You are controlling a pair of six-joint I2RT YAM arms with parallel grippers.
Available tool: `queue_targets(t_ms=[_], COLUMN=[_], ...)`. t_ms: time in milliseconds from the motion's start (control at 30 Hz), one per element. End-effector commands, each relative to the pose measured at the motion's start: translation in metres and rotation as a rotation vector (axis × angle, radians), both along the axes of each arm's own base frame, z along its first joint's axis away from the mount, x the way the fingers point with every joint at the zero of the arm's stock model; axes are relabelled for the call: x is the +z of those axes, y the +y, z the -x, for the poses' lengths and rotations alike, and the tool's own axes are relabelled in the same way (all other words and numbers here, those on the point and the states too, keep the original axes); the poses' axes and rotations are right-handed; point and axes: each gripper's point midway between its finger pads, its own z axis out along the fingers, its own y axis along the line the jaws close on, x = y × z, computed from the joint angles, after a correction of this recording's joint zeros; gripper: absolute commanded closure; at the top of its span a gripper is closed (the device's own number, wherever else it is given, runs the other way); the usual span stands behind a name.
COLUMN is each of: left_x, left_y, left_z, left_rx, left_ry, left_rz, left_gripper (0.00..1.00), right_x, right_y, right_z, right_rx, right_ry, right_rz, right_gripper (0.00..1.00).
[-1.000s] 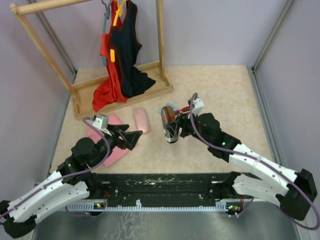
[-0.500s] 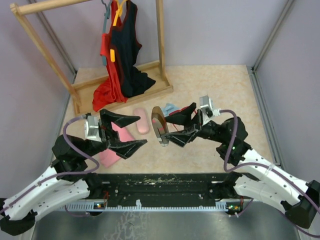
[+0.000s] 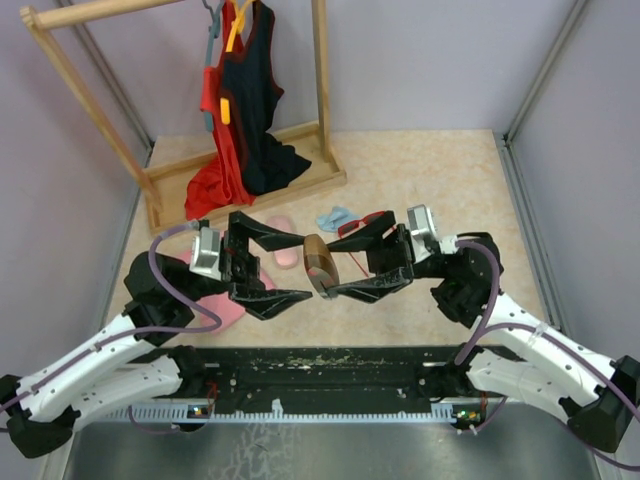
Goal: Organize the sunglasses
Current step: Open the sunglasses case.
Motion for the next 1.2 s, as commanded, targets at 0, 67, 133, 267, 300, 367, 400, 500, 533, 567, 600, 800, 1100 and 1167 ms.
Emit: queue_targets(t_ms=[0, 67, 133, 267, 300, 367, 400, 500, 533, 567, 600, 800, 1100, 1167], left_x=[0.026, 0.026, 0.025, 0.022, 0.022, 0.020, 0.019, 0.019, 0.019, 0.019, 0.019, 0.018, 0.016, 0.015], left_y=[0.005, 0.004, 0.003, -0.001, -0.002, -0.004, -0.006, -0.007, -0.007, -0.007, -0.006, -0.006, -0.003, 0.002], left_z=[0.012, 0.013, 0.014, 0.012, 0.011, 0.010, 0.008, 0.007, 0.007, 0.007, 0.006, 0.007, -0.005, -0.018], left_rx=[-0.051, -0.061, -0.071, -0.075, -0.075, -0.078, -0.077, -0.078, -0.078, -0.078, -0.076, -0.076, 0.000, 0.082], left_ry=[-0.043, -0.043, -0.042, -0.030, -0.026, -0.017, -0.012, -0.003, -0.002, -0.003, -0.002, -0.006, 0.019, 0.051], left_rz=[0.071, 0.074, 0.072, 0.066, 0.066, 0.063, 0.062, 0.067, 0.069, 0.072, 0.073, 0.073, 0.063, 0.061], left_gripper=[0.00, 0.00, 0.00, 0.00, 0.00, 0.01, 0.01, 0.07, 0.10, 0.14, 0.18, 0.37, 0.65, 0.68], right_x=[0.028, 0.028, 0.026, 0.026, 0.025, 0.025, 0.024, 0.023, 0.023, 0.023, 0.023, 0.022, 0.014, 0.009], right_y=[-0.006, -0.005, -0.005, -0.004, -0.004, -0.003, -0.003, -0.002, -0.002, -0.002, -0.002, 0.000, 0.006, 0.006], right_z=[0.004, 0.003, 0.002, 0.001, 0.000, 0.000, 0.000, 0.000, -0.001, -0.001, -0.001, -0.006, -0.034, -0.051], right_rx=[-0.014, -0.014, -0.018, -0.021, -0.021, -0.018, -0.016, -0.013, -0.013, -0.014, -0.014, -0.027, -0.150, -0.235], right_ry=[-0.106, -0.102, -0.098, -0.093, -0.090, -0.086, -0.085, -0.080, -0.080, -0.079, -0.076, -0.055, 0.059, 0.111], right_rz=[-0.074, -0.071, -0.070, -0.067, -0.066, -0.063, -0.061, -0.058, -0.057, -0.058, -0.057, -0.051, -0.015, 0.004], right_gripper=[1.00, 1.00, 1.00, 1.00, 1.00, 1.00, 1.00, 1.00, 1.00, 1.00, 1.00, 1.00, 1.00, 1.00])
